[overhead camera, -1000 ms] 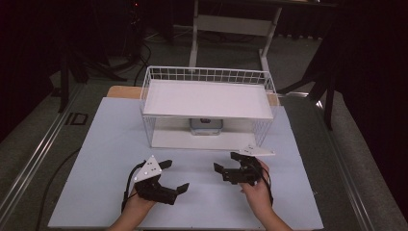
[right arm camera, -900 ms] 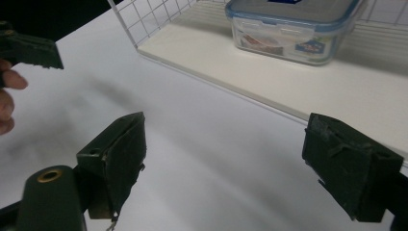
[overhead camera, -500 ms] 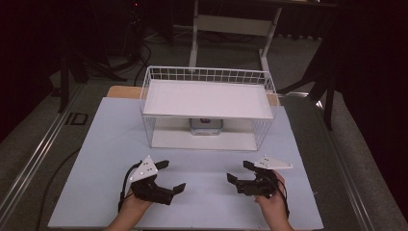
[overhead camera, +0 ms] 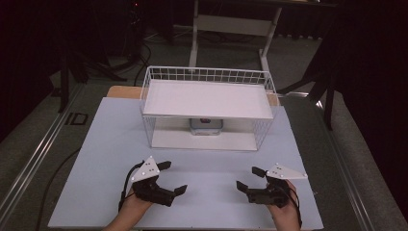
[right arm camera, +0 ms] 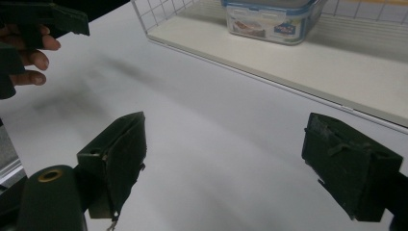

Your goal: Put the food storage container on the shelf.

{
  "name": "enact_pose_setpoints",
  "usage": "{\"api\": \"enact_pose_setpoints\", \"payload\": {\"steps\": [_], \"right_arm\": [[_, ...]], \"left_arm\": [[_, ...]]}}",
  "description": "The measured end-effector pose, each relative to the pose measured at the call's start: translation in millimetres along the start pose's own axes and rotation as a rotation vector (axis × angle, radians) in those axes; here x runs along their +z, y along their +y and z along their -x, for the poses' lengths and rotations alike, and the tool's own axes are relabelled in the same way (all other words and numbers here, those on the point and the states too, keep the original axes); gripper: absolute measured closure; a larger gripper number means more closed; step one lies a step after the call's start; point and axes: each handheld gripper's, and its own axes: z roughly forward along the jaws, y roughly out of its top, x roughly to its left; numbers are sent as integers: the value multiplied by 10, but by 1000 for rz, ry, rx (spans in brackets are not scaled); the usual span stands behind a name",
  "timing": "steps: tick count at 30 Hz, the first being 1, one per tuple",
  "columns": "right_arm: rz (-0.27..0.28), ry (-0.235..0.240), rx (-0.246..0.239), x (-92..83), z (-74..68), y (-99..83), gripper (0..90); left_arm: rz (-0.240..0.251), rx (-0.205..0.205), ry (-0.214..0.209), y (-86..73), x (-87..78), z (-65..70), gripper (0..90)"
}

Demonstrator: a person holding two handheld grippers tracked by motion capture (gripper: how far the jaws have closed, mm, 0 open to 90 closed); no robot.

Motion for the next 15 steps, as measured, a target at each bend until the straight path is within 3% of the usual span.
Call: {"api": "enact_pose_setpoints", "payload": {"steps": [8, 11, 15], "right_arm": [[29, -28, 10, -27, 74, -31, 156], [28, -35, 14, -22, 94, -41, 156], [23, -36, 13, 5, 119, -52, 156]], "left_arm": [[44, 25, -16, 7, -177, -12, 22], [27, 38, -7, -49, -235, -28, 23], [28, 12, -5, -138, -269, -66, 22]]}}
